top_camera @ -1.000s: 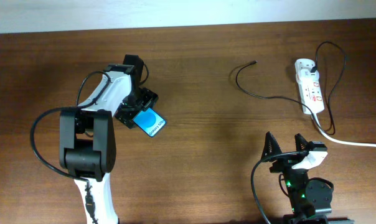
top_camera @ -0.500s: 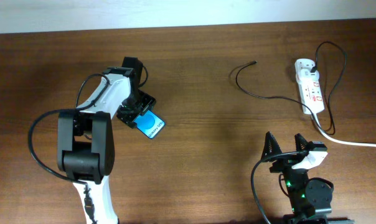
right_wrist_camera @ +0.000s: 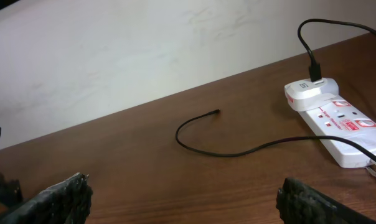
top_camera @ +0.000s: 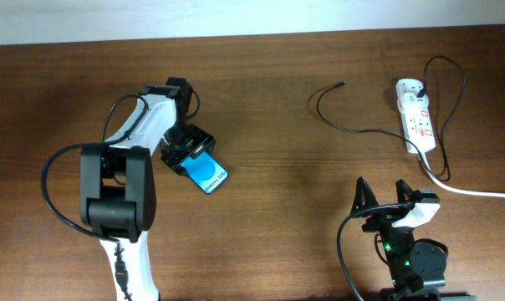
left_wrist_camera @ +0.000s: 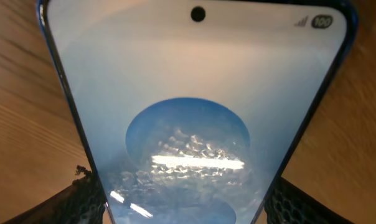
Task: Plug charger to phone and switch on socket
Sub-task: 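Lift the phone with the left gripper and tilt it upright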
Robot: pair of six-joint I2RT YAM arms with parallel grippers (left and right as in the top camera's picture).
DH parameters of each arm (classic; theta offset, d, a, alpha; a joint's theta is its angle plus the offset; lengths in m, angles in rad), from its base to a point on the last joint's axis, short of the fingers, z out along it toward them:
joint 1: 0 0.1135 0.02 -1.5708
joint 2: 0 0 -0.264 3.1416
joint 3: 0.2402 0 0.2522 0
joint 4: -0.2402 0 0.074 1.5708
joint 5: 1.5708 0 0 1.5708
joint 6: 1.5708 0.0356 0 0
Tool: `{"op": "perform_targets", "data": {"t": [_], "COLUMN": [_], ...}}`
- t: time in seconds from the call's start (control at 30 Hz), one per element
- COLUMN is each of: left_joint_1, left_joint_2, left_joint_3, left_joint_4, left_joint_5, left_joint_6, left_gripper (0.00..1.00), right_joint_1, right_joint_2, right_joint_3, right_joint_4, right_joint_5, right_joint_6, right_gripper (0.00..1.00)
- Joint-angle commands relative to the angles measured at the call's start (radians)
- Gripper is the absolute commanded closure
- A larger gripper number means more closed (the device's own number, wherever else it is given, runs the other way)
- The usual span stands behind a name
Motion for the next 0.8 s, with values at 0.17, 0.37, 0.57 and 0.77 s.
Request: {"op": "perform_targets", "data": {"t": [0.17, 0.37, 0.57, 0.77], "left_joint_1": [0.003, 0.003, 0.002, 0.001], "left_joint_2": [0.005, 0.005, 0.005, 0.005], "left_joint_3": [0.076, 0.076, 0.076, 0.076], "left_joint_4": [-0.073, -0.215, -0.398, -0.531], "left_joint_5": [0.375, 0.644, 0.840, 0.902], "left_joint_6": [0.244, 0.408, 0.562, 0.629], "left_gripper": [0.46, 0.47, 0.48, 0.51], "right_joint_1": [-0.006, -0.006, -0.006, -0.006], "right_joint_2": [-0.006, -0.006, -0.006, -0.006], "right_joint_3": [-0.007, -0.007, -0.007, -0.007], "right_joint_4": [-0.001, -0.001, -0.001, -0.001], "right_joint_5": [-0.010, -0.010, -0.010, -0.010], "right_joint_6": [-0.010, -0.010, -0.010, -0.010], "right_gripper": [0.01, 0.01, 0.01, 0.01]}}
